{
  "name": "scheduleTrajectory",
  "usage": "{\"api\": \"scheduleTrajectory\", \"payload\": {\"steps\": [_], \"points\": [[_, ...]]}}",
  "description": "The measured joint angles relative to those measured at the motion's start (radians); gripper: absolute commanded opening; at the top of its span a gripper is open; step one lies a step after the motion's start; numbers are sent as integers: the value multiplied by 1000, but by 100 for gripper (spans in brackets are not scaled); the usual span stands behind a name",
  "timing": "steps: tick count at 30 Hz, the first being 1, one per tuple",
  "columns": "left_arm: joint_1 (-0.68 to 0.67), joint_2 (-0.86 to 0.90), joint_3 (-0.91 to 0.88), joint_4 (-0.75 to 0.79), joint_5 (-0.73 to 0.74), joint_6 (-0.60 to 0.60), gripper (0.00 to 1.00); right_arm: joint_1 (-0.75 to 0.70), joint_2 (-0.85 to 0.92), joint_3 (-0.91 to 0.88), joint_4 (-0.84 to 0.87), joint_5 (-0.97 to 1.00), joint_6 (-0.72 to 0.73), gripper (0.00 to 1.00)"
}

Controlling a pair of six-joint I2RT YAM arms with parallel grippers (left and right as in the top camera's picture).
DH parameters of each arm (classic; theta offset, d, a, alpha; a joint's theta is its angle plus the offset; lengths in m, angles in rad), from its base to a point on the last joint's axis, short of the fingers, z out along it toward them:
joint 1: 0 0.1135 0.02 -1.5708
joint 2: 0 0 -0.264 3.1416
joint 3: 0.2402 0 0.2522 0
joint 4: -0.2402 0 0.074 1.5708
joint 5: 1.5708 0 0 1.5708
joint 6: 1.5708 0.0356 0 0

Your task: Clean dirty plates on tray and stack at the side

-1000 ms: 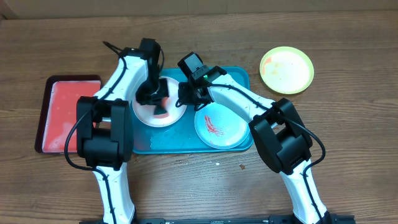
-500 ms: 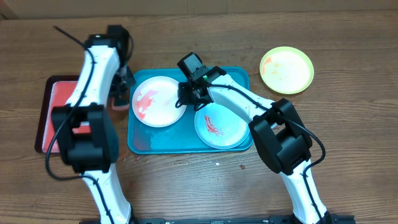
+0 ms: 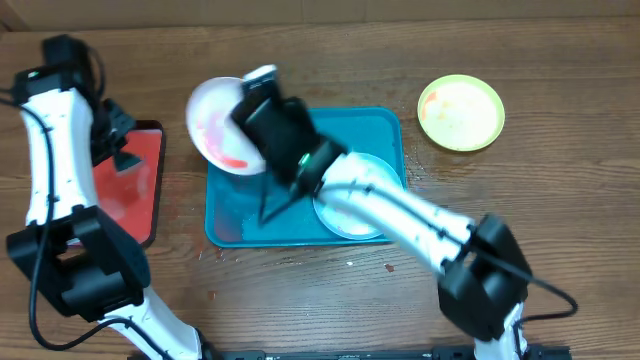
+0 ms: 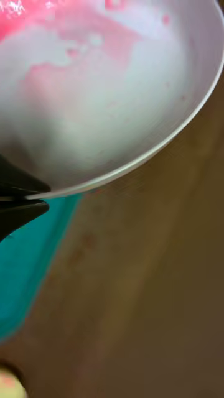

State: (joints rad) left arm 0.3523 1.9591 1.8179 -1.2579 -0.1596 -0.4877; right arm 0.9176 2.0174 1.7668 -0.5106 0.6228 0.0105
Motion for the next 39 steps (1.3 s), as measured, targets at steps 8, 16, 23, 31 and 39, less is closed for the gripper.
{"api": "scheduleTrajectory", "payload": {"steps": [8,16,23,31,39], "points": [[95,1,-2,-4,8,0,4,144,-2,0,86,295,-525,4],[121,1,-3,-6,12,0,4,145,-1,-2,283,517,-825,4],[121,1,-5,-6,19,0,4,144,-1,-1,236,554,-832,4],[121,1,-6,-9,26,0,4,39,8,-10,6,208,-451,4],[121,1,-6,-11,50,0,4,-423,-4,-10,-166,-343,3,4]]}}
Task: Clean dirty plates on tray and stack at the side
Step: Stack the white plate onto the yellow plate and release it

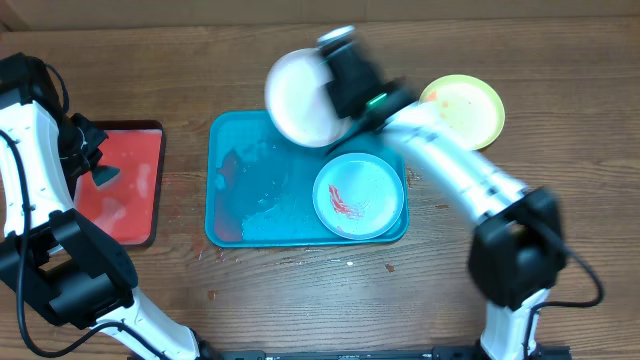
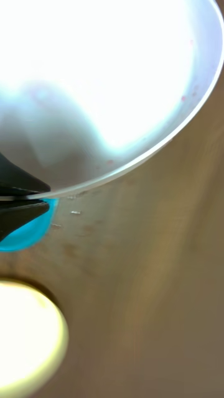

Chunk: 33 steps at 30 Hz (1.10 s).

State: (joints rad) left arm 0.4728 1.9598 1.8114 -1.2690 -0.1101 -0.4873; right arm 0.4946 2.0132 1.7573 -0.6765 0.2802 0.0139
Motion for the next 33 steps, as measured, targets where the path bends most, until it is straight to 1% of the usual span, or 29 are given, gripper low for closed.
{"api": "scheduleTrajectory", "payload": {"steps": [4,6,10,15,21,22,23,24,28,31,33], "points": [[0,0,0,1,3,0,4,-273,0,0,-115,-307,98,4],[0,0,0,3,8,0,4,-389,1,0,-175,-396,122,4],[0,0,0,9,18,0,4,-565,23,0,-270,-494,151,4],[0,0,0,9,24,0,4,-686,78,0,-285,-540,167,4],[0,0,0,9,25,0,4,-739,109,0,-281,-523,172,4],[0,0,0,9,25,0,4,-739,109,0,-280,-512,177,12],[0,0,0,9,25,0,4,-737,109,0,-280,-497,182,44],[0,0,0,9,25,0,4,-735,109,0,-281,-484,188,62],[0,0,0,9,25,0,4,-734,109,0,-277,-461,196,69],[0,0,0,9,25,0,4,-729,109,0,-277,-459,201,69],[0,0,0,9,25,0,4,-724,109,0,-286,-497,170,69]]}}
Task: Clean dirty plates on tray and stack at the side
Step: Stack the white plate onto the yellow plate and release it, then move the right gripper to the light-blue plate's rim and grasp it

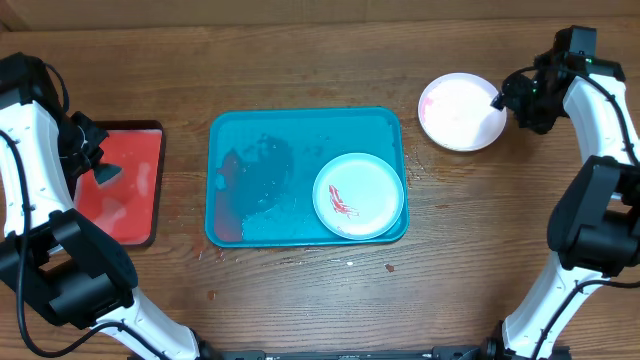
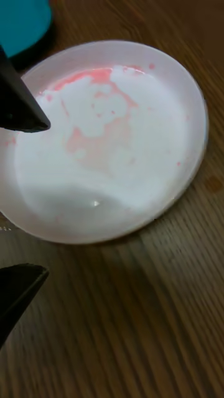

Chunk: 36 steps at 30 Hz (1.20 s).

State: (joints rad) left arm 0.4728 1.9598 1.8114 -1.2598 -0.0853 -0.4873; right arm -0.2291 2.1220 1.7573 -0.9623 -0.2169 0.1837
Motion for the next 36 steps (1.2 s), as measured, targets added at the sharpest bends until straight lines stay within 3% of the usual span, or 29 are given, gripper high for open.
{"api": "scheduleTrajectory", "payload": {"steps": [8,14,22,36], "points": [[0,0,0,0,8,0,5,131,0,0,-151,-297,-379,69],[0,0,-1,0,23,0,4,359,0,-5,-148,-256,-576,65],[0,0,-1,6,26,0,4,564,0,-65,-90,-54,-637,65],[0,0,-1,13,33,0,4,578,14,-67,-81,42,-663,61]]}}
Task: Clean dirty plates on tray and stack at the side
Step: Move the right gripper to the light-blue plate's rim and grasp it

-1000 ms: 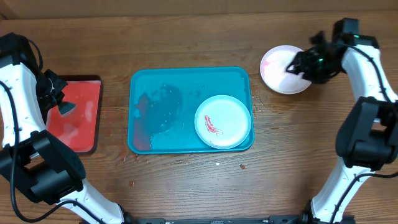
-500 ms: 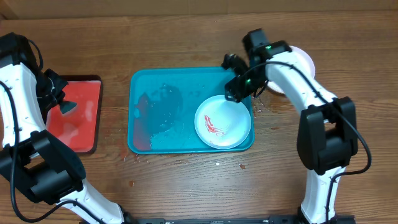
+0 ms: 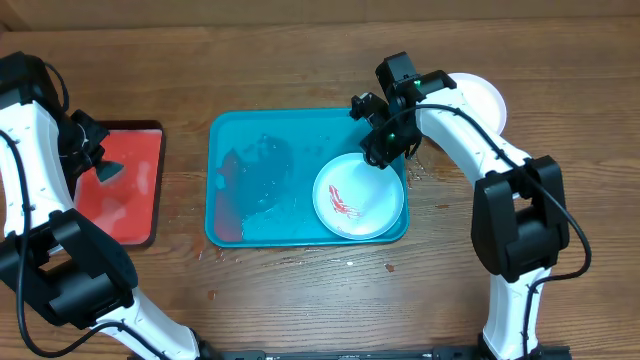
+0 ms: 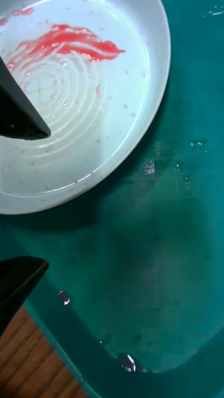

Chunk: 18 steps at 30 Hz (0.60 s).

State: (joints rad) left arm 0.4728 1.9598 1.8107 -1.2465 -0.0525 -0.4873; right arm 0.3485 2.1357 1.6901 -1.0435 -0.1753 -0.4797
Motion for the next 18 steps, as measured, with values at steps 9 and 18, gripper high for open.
{"api": "scheduleTrajectory", "payload": {"steps": [9,18], "points": [[0,0,0,2,16,0,4,0,40,-62,6,0,-13,34],[0,0,0,2,16,0,5,0,40,-62,4,-25,27,4]]}}
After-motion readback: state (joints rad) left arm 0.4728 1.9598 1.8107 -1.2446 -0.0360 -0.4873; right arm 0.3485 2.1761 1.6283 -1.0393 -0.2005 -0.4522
